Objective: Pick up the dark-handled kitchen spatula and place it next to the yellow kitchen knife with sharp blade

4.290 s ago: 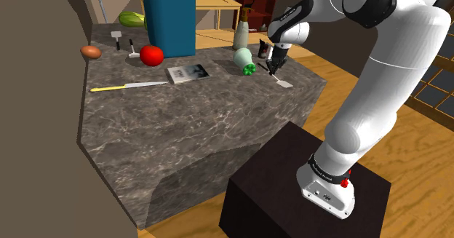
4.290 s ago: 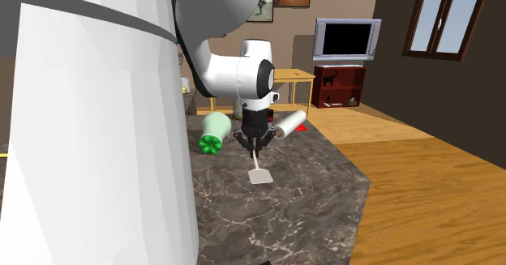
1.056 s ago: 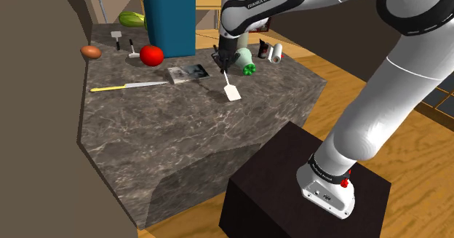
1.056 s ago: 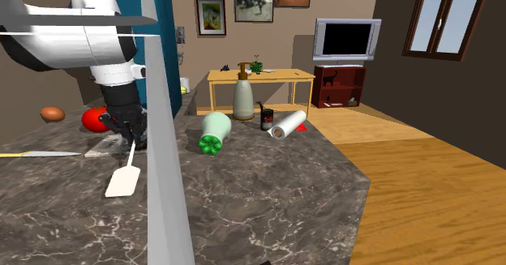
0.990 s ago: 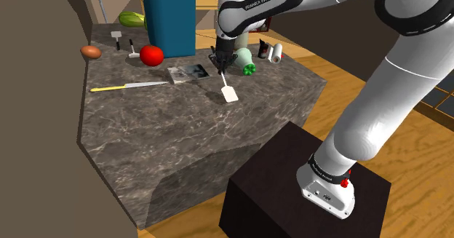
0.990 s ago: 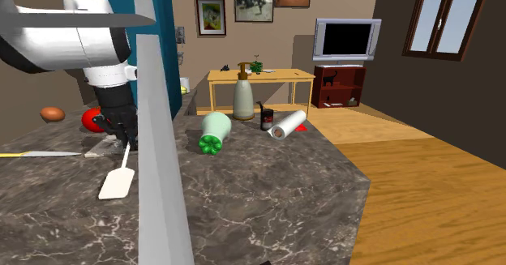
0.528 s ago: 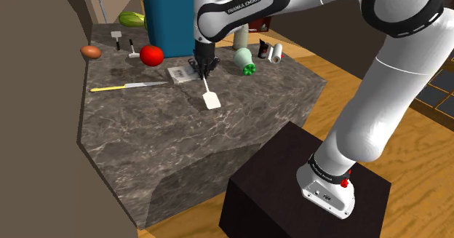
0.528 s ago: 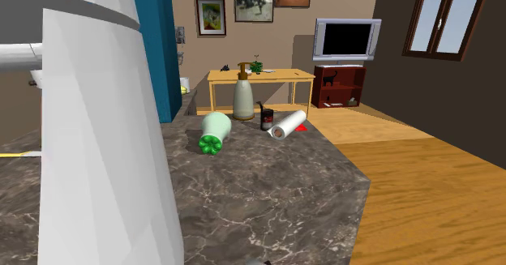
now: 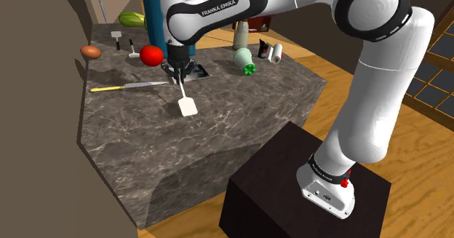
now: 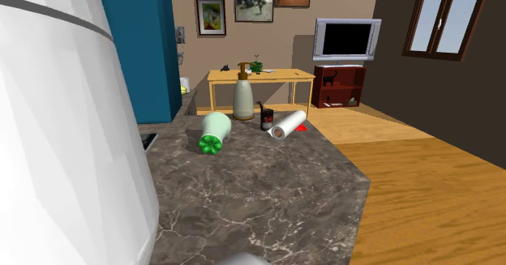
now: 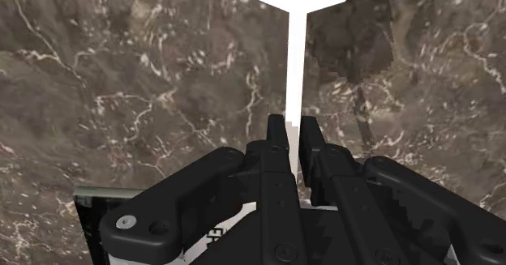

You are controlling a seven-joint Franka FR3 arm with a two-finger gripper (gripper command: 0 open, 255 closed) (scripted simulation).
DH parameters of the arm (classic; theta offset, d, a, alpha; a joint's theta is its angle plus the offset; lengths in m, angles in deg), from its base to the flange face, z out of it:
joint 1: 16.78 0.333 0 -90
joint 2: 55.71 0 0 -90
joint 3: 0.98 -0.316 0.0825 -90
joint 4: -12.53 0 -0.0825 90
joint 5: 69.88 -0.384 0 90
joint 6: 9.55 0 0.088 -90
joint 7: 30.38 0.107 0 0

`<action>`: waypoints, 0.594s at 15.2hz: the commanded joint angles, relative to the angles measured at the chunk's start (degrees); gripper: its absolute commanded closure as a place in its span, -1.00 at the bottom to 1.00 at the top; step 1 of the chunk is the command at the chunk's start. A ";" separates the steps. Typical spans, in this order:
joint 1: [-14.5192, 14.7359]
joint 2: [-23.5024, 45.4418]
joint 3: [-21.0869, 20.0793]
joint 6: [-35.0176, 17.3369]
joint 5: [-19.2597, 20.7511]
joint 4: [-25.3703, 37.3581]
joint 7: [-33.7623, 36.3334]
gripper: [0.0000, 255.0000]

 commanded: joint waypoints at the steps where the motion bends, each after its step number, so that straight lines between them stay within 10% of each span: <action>1: 1.52 2.61 -0.69 1.34 0.61 3.82 2.34 1.00; 9: 8.35 16.01 -2.33 8.74 3.29 23.99 10.13 1.00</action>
